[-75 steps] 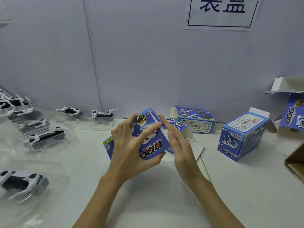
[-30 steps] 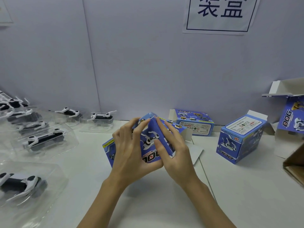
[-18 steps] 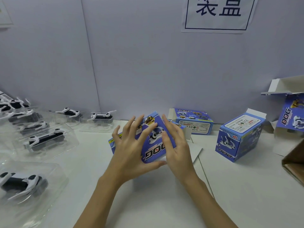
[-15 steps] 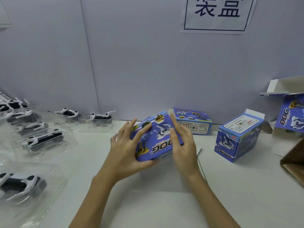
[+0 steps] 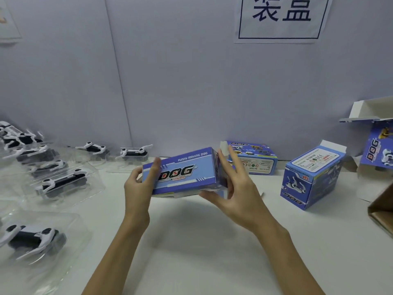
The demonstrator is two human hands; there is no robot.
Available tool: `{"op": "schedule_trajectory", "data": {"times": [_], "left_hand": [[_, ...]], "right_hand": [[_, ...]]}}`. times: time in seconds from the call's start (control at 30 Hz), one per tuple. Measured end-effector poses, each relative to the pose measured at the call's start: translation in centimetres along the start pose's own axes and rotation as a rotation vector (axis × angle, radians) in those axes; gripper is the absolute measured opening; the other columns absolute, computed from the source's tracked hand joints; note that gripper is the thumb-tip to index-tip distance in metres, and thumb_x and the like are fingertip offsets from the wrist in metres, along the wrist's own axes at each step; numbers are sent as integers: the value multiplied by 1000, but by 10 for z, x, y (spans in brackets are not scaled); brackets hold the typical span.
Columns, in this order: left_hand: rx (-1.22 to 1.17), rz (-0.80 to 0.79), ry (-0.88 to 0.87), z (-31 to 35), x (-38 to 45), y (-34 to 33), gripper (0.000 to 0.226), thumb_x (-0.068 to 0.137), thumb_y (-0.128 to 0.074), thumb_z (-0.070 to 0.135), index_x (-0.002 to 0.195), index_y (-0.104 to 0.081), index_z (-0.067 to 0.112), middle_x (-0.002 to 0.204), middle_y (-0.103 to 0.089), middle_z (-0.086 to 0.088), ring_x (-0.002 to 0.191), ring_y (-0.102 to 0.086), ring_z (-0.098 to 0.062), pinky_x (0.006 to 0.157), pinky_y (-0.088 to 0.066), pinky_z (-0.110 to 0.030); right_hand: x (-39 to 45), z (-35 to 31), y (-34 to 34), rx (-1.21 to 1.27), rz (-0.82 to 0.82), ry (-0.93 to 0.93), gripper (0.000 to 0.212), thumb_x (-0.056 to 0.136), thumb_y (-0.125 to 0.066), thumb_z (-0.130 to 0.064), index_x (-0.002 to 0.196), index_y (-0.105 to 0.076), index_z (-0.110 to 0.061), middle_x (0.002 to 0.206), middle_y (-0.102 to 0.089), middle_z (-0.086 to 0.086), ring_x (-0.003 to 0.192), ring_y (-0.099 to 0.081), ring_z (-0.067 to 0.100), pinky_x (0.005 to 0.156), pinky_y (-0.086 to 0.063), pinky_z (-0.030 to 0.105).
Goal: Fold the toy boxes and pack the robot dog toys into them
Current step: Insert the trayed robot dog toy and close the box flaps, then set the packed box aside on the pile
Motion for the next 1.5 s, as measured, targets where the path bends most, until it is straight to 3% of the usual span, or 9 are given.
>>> {"op": "schedule_trajectory", "data": {"times": [0.13, 0.3, 0.63, 0.8, 0.93, 1.13, 1.23, 1.4, 1.5], "left_hand": [[-121, -207, -7, 8, 1, -9, 90, 87, -32, 90, 116, -78, 18, 94, -73, -9, 84, -61, -25, 89, -40, -36], [91, -389, -142, 7, -25, -43, 45, 80, -71, 62, 118, -72, 37, 109, -78, 3, 98, -75, -13, 76, -57, -21], [7, -388, -30, -10, -16, -40, 47, 74, -83, 54, 114, -76, 31, 112, -78, -7, 99, -77, -28, 77, -63, -31], [-62, -415, 73, -21, -9, -39, 63, 85, -68, 71, 132, -70, 28, 127, -73, -9, 112, -72, -28, 94, -57, -46], [-181, -270, 147, -26, -3, -28, 63, 97, -41, 69, 132, -69, 25, 128, -70, -11, 109, -69, -30, 87, -54, -50], [-102, -285, 139, -30, -4, -30, 65, 101, -38, 65, 115, -75, 13, 117, -72, -11, 98, -66, -30, 82, -51, -47], [-56, -307, 111, -31, -6, -36, 65, 99, -41, 64, 112, -75, 11, 113, -74, -10, 96, -67, -30, 79, -52, -47], [64, -287, 40, -31, -8, -38, 54, 97, -53, 63, 105, -77, 16, 112, -75, -2, 91, -68, -23, 74, -54, -43], [320, -272, -179, -28, -15, -42, 25, 99, -60, 52, 111, -74, 35, 124, -62, 7, 108, -64, -17, 76, -55, -34]], "right_hand": [[-2, 9, 10, 97, 202, -115, 79, 83, -64, -75, 150, -50, -35, 124, -63, -12, 100, -62, 4, 82, -54, 24], [-5, 34, 17, 225, 303, -347, 52, 87, -43, -81, 102, -69, -38, 88, -73, -1, 76, -69, 15, 72, -57, 36], [-8, 50, 6, 402, 47, -544, 61, 82, -59, -77, 125, -54, -35, 98, -76, 8, 71, -76, 23, 41, -52, 32], [-10, 48, 30, 419, -93, -561, 61, 79, -70, -71, 116, -66, -23, 96, -78, 4, 69, -75, 31, 53, -61, 36], [-14, 58, 81, 670, 322, -586, 70, 79, -77, -64, 117, -68, -5, 97, -74, 26, 73, -75, 36, 60, -62, 41], [-46, 67, 163, 1088, 1200, -153, 55, 92, -79, -33, 130, -45, -12, 126, -68, 11, 104, -75, 35, 77, -64, 43], [-46, 76, 156, 852, 1133, -336, 57, 89, -82, -27, 137, -52, -17, 133, -65, 8, 100, -76, 18, 70, -64, 34], [-25, 82, 108, 462, 760, -447, 2, 98, -70, -16, 97, -71, -16, 96, -75, 11, 76, -71, 17, 53, -57, 25], [-12, 82, 58, 139, 438, -465, 5, 98, -71, -23, 102, -68, -25, 101, -72, -3, 91, -71, 17, 73, -63, 36]]}}
Point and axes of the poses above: each hand's wrist, its own x-axis towards the middle knuckle, its own y-axis out of the back of the hand, z = x × y, the point moved 8 cm from there along x, towards the middle knuckle
